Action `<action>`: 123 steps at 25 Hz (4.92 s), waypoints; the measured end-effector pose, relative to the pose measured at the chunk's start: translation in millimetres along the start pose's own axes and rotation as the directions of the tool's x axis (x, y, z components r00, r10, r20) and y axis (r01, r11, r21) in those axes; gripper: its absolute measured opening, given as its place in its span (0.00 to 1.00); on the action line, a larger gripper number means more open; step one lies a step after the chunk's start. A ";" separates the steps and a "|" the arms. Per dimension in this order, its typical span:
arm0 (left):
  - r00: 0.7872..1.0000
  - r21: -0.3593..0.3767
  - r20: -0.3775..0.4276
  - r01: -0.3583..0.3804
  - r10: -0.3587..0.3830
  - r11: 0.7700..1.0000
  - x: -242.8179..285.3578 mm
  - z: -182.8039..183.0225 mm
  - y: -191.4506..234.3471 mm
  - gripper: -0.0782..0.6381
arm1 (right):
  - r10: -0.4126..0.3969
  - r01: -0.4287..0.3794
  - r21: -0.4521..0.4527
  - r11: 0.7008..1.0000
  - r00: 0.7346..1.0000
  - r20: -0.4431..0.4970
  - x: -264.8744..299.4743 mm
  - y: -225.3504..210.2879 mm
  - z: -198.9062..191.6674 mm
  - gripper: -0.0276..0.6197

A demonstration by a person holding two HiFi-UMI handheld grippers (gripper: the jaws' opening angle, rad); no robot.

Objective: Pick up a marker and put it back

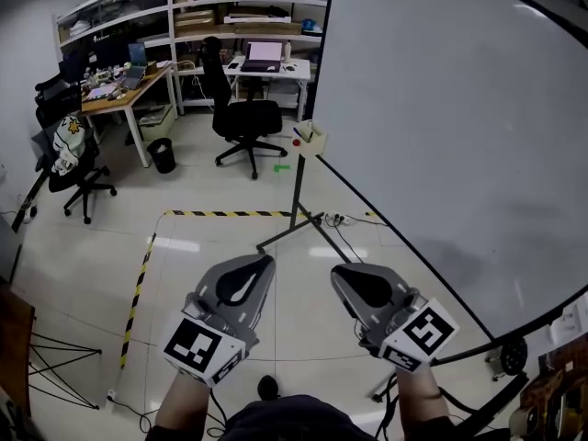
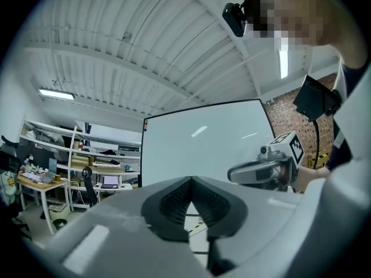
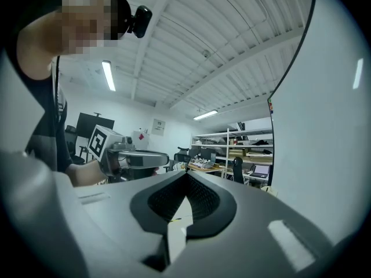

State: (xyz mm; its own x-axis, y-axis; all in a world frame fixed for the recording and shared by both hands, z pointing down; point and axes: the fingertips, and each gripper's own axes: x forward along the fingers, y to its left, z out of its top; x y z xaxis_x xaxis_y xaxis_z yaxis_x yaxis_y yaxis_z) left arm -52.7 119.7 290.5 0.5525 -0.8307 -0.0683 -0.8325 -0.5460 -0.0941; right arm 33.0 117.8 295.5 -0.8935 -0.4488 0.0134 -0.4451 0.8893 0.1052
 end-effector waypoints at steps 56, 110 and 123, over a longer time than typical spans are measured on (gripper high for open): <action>0.976 -0.044 -0.070 0.202 -0.204 0.979 387.3 -92.9 380.0 0.12 | -0.307 0.295 -0.089 0.951 0.931 -0.195 316.6 -431.8 -94.6 0.07; 0.954 -0.137 -0.203 0.193 -0.219 0.972 452.4 -167.4 432.2 0.12 | -0.376 0.359 -0.113 0.926 0.864 -0.334 370.6 -508.3 -220.1 0.10; 0.979 -0.054 -0.101 0.174 -0.179 0.983 451.2 -109.4 447.9 0.12 | -0.325 0.276 -0.289 0.917 0.936 -0.137 393.7 -508.2 -86.0 0.10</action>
State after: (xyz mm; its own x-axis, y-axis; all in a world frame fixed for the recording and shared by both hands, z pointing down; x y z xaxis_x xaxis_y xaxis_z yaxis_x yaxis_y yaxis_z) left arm -180.7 -511.5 326.3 0.6854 -0.7265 0.0501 -0.7247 -0.6872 -0.0512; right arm -87.5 -518.4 332.8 -0.6834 -0.7209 0.1150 -0.6374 0.6660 0.3875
